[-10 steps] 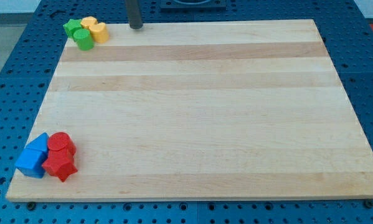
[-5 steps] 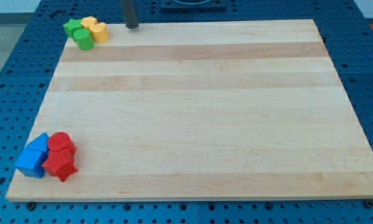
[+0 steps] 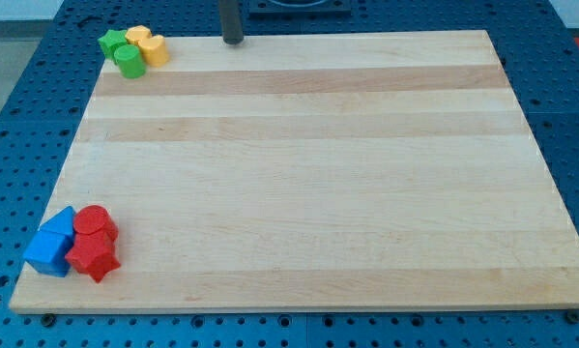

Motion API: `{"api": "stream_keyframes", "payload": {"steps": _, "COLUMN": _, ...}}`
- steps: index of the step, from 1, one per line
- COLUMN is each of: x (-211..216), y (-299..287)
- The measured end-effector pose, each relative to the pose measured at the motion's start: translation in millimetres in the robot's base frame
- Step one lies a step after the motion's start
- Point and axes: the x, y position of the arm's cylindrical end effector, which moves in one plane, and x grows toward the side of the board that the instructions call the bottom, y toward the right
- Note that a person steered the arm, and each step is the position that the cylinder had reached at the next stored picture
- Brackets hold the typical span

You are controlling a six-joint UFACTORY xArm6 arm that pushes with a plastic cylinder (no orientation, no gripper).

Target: Point your arm to center left

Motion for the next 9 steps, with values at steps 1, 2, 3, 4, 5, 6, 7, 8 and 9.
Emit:
{"api": "stream_keyframes", "payload": {"steps": 1, "x": 47, "y": 40}}
{"api": "stream_keyframes", "payload": {"steps": 2, "x": 127, "y": 56}}
{"api": "stream_keyframes", "payload": {"steps": 3, "x": 173, "y": 14}}
{"api": "stream_keyframes", "payload": {"steps": 4, "x": 181, "y": -30}}
{"api": "stream_keyframes", "payload": {"steps": 5, "x": 184, "y": -51}}
{"api": "stream_keyframes", "payload": {"steps": 6, "x": 184, "y": -73}}
{"api": "stream_keyframes", "payload": {"steps": 7, "x": 185, "y": -78}}
{"api": "stream_keyframes", "payload": {"steps": 8, "x": 185, "y": -79}}
{"api": "stream_keyframes", "payload": {"steps": 9, "x": 185, "y": -117}}
